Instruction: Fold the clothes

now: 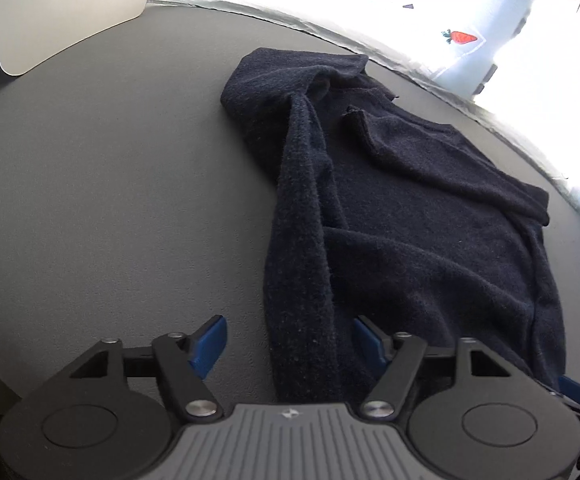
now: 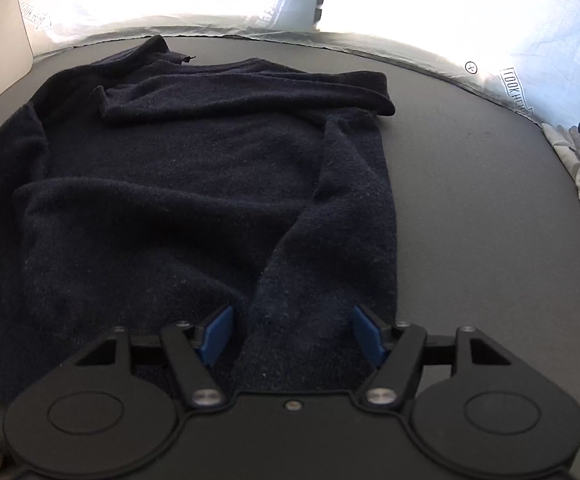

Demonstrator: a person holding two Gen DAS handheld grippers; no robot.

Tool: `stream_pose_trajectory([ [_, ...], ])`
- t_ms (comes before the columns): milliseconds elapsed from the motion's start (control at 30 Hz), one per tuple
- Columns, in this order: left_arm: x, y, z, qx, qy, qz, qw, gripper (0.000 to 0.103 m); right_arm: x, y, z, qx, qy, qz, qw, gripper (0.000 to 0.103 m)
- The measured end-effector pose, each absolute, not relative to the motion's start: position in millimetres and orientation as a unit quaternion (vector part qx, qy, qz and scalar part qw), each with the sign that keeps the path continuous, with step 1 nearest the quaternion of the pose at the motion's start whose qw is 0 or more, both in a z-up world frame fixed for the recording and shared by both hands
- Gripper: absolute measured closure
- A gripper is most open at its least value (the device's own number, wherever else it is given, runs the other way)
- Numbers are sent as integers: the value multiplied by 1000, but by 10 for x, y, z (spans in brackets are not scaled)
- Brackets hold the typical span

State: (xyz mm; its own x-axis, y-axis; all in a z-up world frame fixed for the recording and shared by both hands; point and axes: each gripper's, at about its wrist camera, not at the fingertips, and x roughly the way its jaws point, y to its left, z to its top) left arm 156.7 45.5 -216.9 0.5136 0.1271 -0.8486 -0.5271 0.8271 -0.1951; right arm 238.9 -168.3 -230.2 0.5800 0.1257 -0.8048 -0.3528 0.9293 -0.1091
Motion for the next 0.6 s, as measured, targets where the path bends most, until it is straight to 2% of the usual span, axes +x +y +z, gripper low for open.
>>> stream_pose_trajectory([
  [33,1578,454,-2198,-212,461,205,837,87,2358,-1724,-2291,-126,434,135,882,49],
  [67,1534,493,-2213,-223,462,205,834,92,2327,-1767,-2280,-123,431,134,884,62],
  [100,1488,532,-2225,-233,463,206,830,93,2300,-1834,-2253,-109,431,133,886,71],
  [133,1430,564,-2213,-242,459,210,829,94,2297,-1928,-2221,-98,433,124,887,91],
  [167,1360,602,-2188,-251,457,212,827,94,2277,-2026,-2178,-88,431,108,891,94],
  [300,1044,793,-2070,-290,444,243,812,95,2196,-2460,-1995,-53,435,62,897,95],
  [367,959,898,-2142,-297,454,262,798,95,2200,-2674,-2008,-21,461,61,885,95],
  [433,956,926,-2242,-296,469,271,787,89,2197,-2760,-2123,-5,491,66,869,94],
  [500,981,913,-2285,-288,477,277,782,87,2204,-2766,-2219,1,509,65,858,93],
  [533,1015,881,-2232,-271,477,277,789,84,2222,-2735,-2195,-12,504,61,862,86],
  [567,1048,849,-2179,-253,476,277,795,82,2239,-2704,-2171,-25,499,57,865,71],
  [600,1081,816,-2124,-235,473,278,803,73,2253,-2661,-2136,-41,485,51,872,62],
])
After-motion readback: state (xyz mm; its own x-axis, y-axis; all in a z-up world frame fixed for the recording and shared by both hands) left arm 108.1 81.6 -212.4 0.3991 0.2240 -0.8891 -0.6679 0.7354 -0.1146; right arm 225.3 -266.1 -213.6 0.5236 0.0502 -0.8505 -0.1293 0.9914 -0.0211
